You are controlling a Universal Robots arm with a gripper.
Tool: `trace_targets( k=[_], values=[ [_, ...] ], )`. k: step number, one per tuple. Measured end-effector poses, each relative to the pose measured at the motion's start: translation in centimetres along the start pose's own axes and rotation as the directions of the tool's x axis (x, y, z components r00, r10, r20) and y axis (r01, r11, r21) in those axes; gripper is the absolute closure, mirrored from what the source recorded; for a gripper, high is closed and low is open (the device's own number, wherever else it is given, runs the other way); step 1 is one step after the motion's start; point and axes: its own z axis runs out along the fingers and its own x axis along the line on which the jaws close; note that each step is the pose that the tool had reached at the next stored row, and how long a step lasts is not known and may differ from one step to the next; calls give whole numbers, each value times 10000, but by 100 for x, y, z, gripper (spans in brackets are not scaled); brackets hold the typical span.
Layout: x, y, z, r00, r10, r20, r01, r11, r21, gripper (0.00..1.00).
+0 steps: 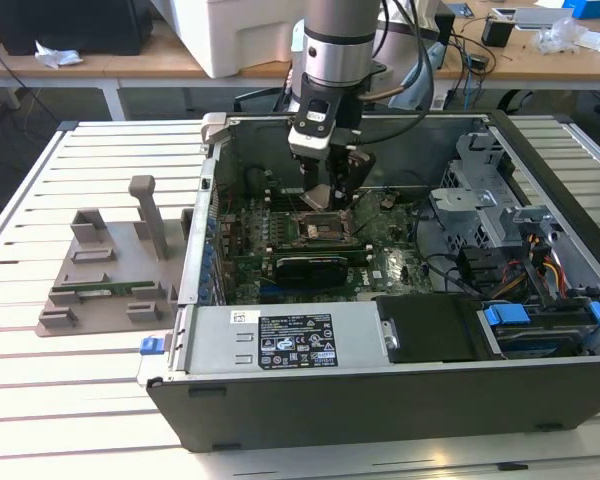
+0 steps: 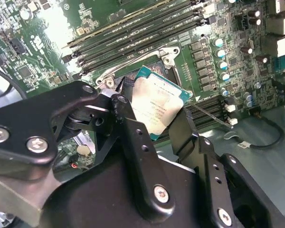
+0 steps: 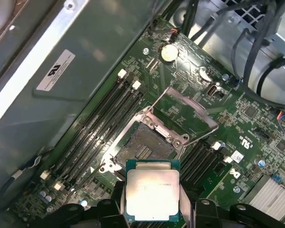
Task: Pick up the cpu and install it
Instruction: 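Place the cpu into insertion slot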
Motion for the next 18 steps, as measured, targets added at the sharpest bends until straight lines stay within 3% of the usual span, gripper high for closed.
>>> trace_targets(
  k=[8, 16, 18],
  values=[
    [0, 0, 0, 9963, 855, -29, -855, 9963, 10, 45],
    [0, 0, 0, 9872, 1592, -51, -1592, 9873, 22, 45],
    [0, 0, 0, 9829, 1842, -60, -1842, 9829, 26, 45]
  ],
)
